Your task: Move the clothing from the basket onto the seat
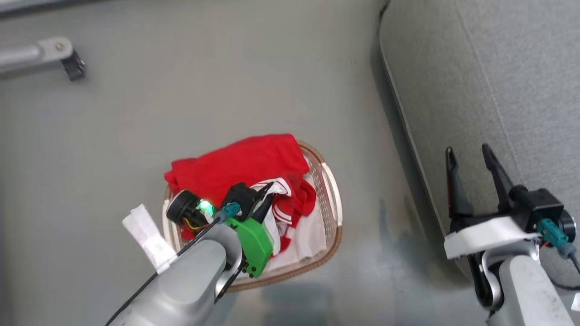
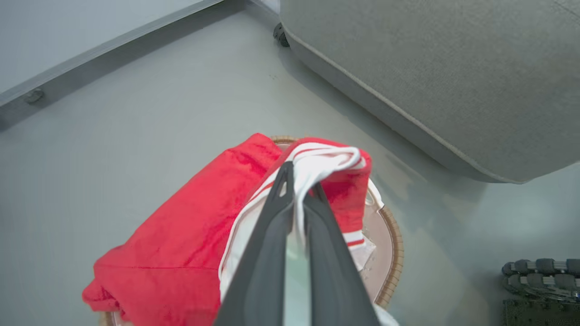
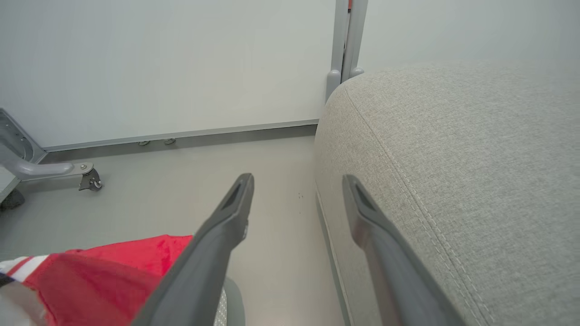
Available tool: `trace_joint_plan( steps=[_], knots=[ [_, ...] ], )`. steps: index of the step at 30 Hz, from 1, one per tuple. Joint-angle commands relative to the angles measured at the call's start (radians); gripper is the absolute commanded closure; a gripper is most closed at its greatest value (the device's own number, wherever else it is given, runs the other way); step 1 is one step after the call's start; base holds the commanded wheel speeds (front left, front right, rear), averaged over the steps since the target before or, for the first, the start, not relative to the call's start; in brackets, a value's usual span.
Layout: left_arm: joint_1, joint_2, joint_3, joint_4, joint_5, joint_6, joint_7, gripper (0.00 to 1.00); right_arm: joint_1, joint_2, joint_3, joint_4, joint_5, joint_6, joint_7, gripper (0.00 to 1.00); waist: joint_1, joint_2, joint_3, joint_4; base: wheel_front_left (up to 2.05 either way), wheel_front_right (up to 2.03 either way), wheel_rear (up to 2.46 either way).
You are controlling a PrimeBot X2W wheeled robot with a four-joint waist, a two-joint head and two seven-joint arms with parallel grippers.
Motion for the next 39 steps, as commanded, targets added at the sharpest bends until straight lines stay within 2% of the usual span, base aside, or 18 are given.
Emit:
trace_joint_plan(
  steps=[1, 7, 14, 22, 30, 39],
  knots=[
    [0.035, 0.020, 0.013, -0.028, 0.006, 0.007, -0.003, 1.00, 0.034, -0.005, -0.001, 0.008, -0.004, -0.001, -0.005, 0.00, 0.0000, 0.0000, -0.192, 0.066, 0.00, 0.00, 0.00],
    [0.074, 0.072, 0.055, -0.158, 0.024, 0.013, -0.003, 1.00, 0.116, -0.005, -0.001, 0.032, -0.008, -0.001, -0.005, 0.00, 0.0000, 0.0000, -0.331, 0.085, 0.00, 0.00, 0.00],
    [0.018, 0.121, 0.058, -0.289, 0.048, 0.009, 0.014, 1.00, 0.182, -0.005, 0.002, 0.047, -0.007, -0.001, -0.005, 0.00, 0.0000, 0.0000, -0.429, 0.093, 0.00, 0.00, 0.00],
    [-0.135, 0.166, 0.096, -0.397, 0.049, 0.007, 0.094, 1.00, 0.199, -0.004, 0.015, 0.050, -0.001, -0.001, -0.005, 0.00, 0.0000, 0.0000, -0.453, 0.088, 0.00, 0.00, 0.00],
    [-0.284, 0.195, 0.139, -0.433, 0.045, 0.004, 0.149, 1.00, 0.165, -0.005, 0.043, 0.042, -0.008, -0.001, -0.005, 0.00, 0.0000, 0.0000, -0.456, 0.066, 0.00, 0.00, 0.00],
    [-0.385, 0.193, 0.159, -0.434, 0.039, -0.003, 0.184, 1.00, 0.114, -0.004, 0.132, 0.021, -0.004, -0.001, -0.005, 0.00, 0.0000, 0.0000, -0.452, 0.062, 0.00, 0.00, 0.00]
  ],
)
